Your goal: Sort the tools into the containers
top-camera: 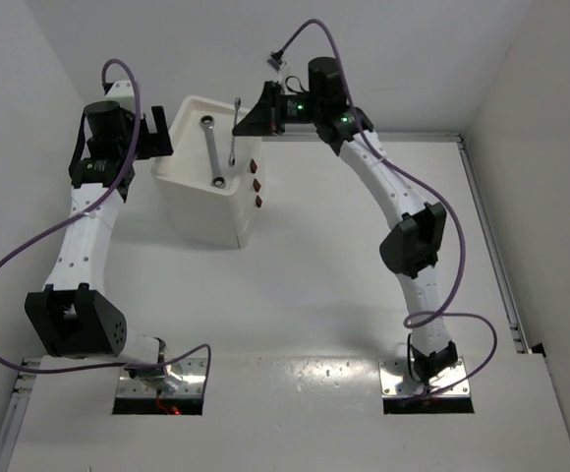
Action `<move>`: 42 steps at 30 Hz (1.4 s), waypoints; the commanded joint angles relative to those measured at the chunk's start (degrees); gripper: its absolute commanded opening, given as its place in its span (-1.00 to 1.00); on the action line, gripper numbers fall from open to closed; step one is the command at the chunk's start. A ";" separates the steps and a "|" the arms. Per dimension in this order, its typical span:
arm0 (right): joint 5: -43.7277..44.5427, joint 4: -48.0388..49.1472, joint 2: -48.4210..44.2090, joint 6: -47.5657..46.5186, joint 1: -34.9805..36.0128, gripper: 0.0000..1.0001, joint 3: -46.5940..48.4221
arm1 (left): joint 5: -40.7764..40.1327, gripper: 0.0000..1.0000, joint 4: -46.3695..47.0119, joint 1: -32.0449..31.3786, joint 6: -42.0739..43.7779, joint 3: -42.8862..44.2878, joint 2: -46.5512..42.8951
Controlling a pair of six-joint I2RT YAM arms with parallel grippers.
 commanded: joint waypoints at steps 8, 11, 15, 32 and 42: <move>-1.26 14.40 8.85 10.79 1.27 -1.00 3.11 | -2.03 0.98 -2.91 -0.50 2.28 2.13 -3.05; -1.26 14.93 10.53 10.79 0.75 -1.00 3.73 | -2.03 0.98 -2.91 -0.50 1.67 1.51 -3.05; -1.26 14.93 11.76 10.79 0.75 -1.00 3.20 | -2.03 0.98 -2.91 -0.50 1.67 1.51 -3.58; 4.81 10.97 16.07 4.82 0.75 -0.52 3.73 | -2.03 0.98 -2.91 -0.50 1.67 2.57 -2.53; 5.42 17.92 9.49 5.34 0.75 -0.28 3.73 | -0.28 0.98 -1.77 0.03 0.62 2.57 -1.99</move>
